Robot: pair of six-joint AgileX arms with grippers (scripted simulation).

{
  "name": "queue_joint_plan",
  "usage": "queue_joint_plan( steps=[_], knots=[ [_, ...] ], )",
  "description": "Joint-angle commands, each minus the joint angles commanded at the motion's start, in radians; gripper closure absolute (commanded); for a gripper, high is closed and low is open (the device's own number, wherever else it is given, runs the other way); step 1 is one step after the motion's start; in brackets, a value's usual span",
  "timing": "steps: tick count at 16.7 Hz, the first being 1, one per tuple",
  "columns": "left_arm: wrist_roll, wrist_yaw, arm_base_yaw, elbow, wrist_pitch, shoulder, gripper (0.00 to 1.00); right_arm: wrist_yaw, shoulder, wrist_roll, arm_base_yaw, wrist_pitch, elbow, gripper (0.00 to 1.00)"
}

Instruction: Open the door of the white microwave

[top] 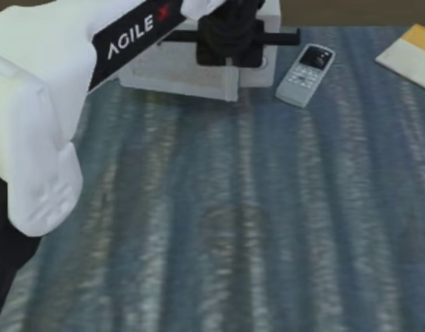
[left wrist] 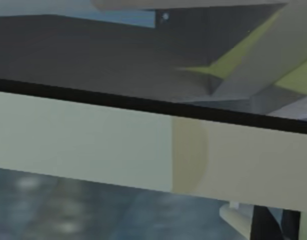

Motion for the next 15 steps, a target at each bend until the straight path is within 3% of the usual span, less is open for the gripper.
queue_joint_plan(
  steps=[15],
  knots=[
    [0.013, 0.007, 0.002, -0.041, 0.027, -0.030, 1.00, 0.000, 0.000, 0.000, 0.000, 0.000, 0.000, 0.00]
  ],
)
